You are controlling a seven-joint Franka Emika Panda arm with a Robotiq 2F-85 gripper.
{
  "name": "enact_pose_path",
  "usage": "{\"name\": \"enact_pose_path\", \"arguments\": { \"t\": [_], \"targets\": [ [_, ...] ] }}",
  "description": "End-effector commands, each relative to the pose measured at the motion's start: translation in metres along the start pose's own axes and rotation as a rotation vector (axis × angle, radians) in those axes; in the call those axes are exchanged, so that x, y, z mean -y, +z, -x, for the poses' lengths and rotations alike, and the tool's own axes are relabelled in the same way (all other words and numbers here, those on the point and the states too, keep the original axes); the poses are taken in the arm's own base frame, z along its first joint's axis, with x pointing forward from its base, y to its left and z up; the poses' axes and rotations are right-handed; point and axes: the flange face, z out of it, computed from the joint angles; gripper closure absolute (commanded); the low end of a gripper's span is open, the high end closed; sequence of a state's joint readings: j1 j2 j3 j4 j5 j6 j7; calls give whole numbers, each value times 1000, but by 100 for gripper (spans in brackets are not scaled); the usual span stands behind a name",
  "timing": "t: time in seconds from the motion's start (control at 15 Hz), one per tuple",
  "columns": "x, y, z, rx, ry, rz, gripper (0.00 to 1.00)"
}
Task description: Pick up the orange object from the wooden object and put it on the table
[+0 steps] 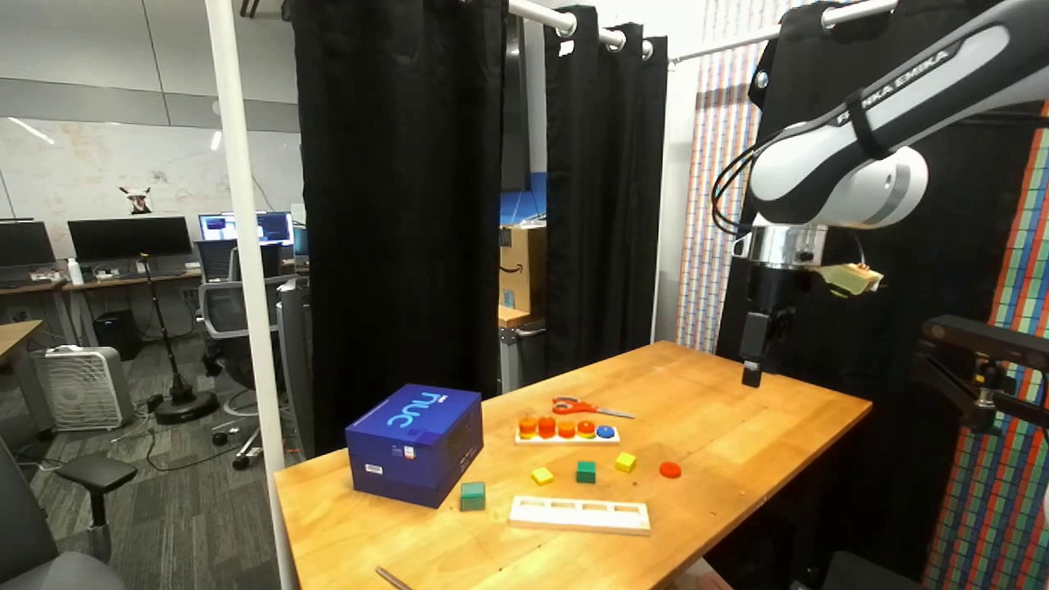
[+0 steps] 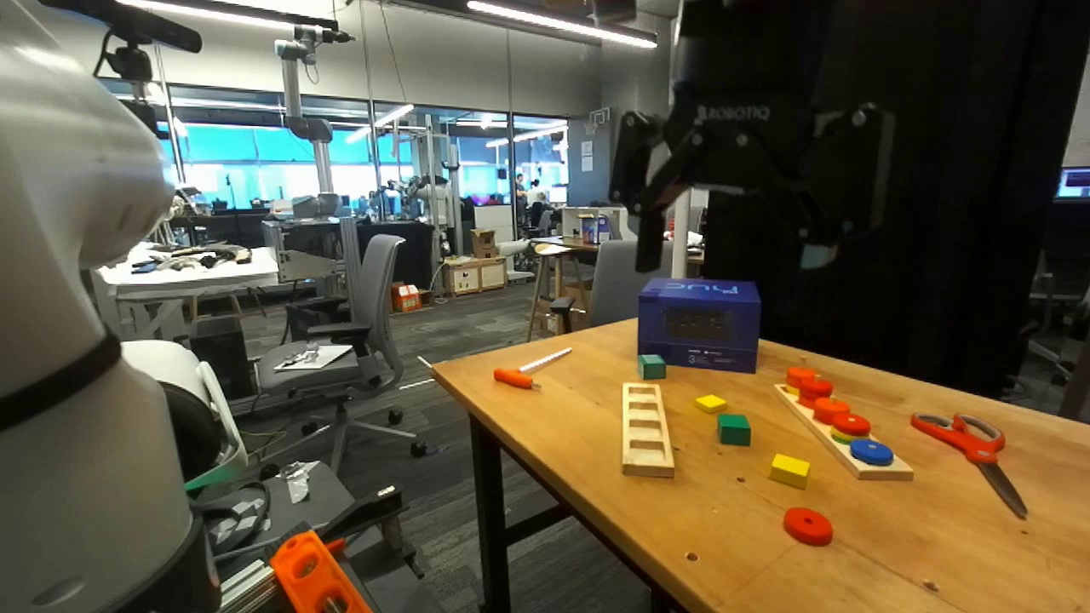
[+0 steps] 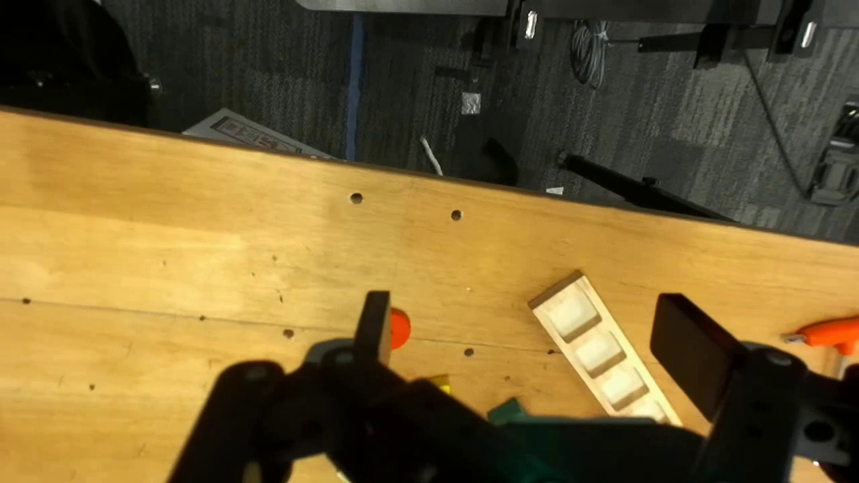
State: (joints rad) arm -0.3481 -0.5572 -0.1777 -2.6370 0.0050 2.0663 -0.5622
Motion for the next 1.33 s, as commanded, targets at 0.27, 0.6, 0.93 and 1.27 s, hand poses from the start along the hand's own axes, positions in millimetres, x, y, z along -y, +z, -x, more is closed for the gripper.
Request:
{"name": "enact_pose_path", "arguments": {
  "t": [0.27,0.6,0.93,1.27],
  "targets": [
    [90,-105,75,-100,-294,52,0],
    [131,-141,102,-34,-502,-48,0],
    [164,-141,97,112,-596,-82,0],
    [164,-126,99,100,-578,-84,0]
  ]
}}
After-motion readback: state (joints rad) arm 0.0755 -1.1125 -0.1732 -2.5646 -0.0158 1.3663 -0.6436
